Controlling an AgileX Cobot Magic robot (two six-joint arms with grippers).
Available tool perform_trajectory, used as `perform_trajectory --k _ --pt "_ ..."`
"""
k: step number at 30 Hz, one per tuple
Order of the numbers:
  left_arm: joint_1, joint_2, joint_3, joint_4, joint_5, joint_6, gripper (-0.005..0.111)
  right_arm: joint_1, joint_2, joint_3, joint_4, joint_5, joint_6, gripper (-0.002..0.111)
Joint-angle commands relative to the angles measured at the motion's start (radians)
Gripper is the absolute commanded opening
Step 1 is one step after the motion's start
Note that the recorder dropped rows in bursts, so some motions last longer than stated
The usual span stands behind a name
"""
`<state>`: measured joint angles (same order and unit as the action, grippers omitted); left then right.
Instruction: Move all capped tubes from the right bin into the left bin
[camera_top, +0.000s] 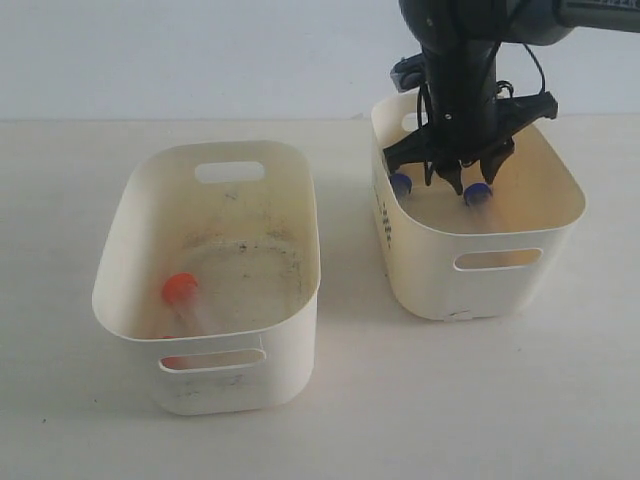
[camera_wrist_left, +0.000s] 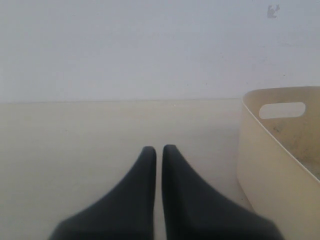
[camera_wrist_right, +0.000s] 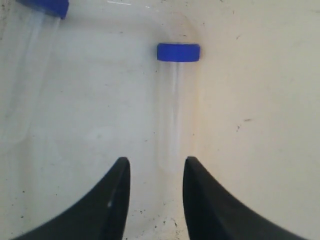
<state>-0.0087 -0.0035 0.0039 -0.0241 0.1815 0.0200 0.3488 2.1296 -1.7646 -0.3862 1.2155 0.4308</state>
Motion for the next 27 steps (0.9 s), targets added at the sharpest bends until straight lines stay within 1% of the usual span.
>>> perform_trajectory --k 1,7,22,24,25,27 --pt "-0.001 0.004 -0.004 -0.002 -0.01 -0.004 0.004 -0.001 0.034 0.0 -0.003 0.006 0.007 0.035" --pt "-0.001 0.004 -0.004 -0.002 -0.01 -0.004 0.004 -0.001 0.059 -0.002 -0.066 0.006 0.044 0.035" --pt "-0.001 0.004 -0.004 -0.002 -0.01 -0.004 0.004 -0.001 0.098 -0.002 -0.079 0.006 0.067 0.035" --pt "-0.001 0.004 -0.004 -0.002 -0.01 -0.004 0.004 -0.001 0.098 -0.002 -0.091 0.006 0.069 0.042" --pt "-0.001 0.004 -0.004 -0.002 -0.01 -0.004 0.004 -0.001 0.098 -0.002 -0.093 0.006 0.074 0.054" --pt "-0.001 0.004 -0.004 -0.002 -0.01 -0.004 0.004 -0.001 0.098 -0.002 -0.093 0.006 0.074 0.063"
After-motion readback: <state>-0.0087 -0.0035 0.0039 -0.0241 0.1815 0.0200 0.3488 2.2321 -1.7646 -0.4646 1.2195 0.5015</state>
